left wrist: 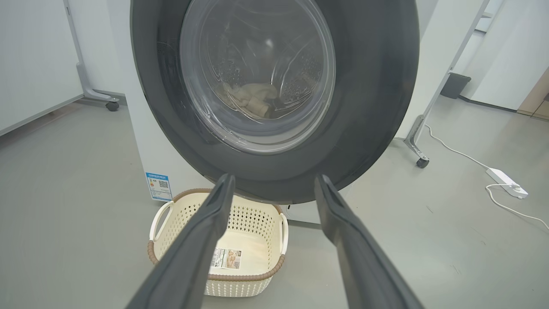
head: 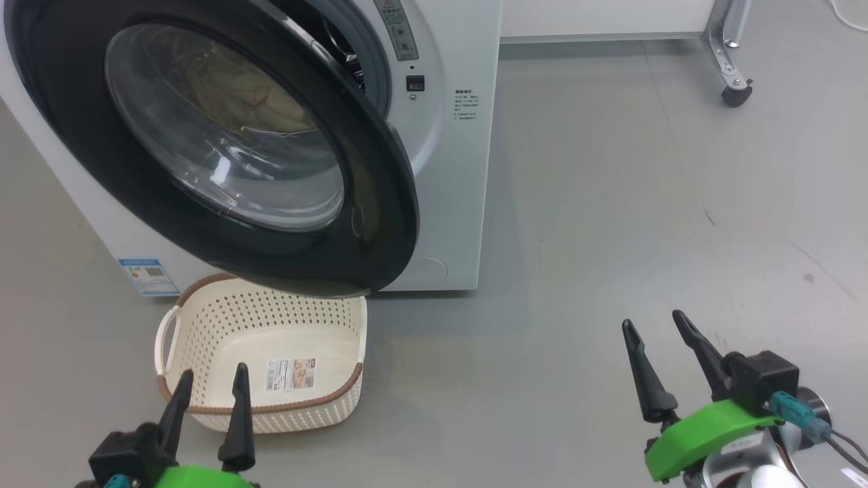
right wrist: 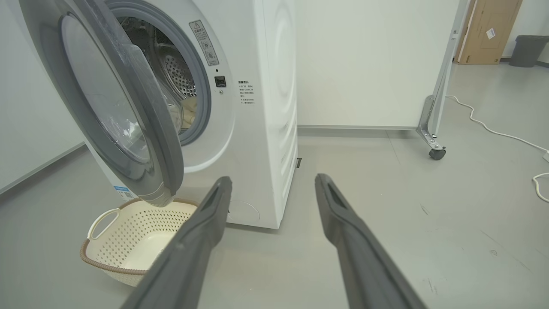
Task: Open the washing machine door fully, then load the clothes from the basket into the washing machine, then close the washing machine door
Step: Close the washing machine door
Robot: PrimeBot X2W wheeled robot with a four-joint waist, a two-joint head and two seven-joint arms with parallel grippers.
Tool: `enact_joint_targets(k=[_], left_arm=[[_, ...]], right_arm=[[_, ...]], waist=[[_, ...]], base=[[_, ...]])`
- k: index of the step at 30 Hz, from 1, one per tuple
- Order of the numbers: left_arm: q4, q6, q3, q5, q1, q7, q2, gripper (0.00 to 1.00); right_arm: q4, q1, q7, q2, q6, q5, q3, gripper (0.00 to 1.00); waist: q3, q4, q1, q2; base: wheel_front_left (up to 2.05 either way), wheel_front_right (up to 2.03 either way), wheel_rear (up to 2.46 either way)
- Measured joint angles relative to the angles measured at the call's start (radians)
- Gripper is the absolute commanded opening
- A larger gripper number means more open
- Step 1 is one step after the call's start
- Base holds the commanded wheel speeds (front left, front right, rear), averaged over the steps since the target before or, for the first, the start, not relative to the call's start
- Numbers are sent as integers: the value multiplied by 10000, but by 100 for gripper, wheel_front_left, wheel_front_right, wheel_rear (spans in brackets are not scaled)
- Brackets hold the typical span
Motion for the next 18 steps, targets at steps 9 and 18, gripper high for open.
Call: enact_joint_targets(k=[9,18], left_arm=[[-102,15,-31,-12,0,90,0,100],[-115,15,-169,-12,-4,163,0,100]], right_arm=[[-10,1,44,0,0,0,-8,100],[12,1,136,0,0,52,-176,0]], waist=[[13,-39,0,0],[128,87,0,0]], base=[[0,0,0],[0,0,0]])
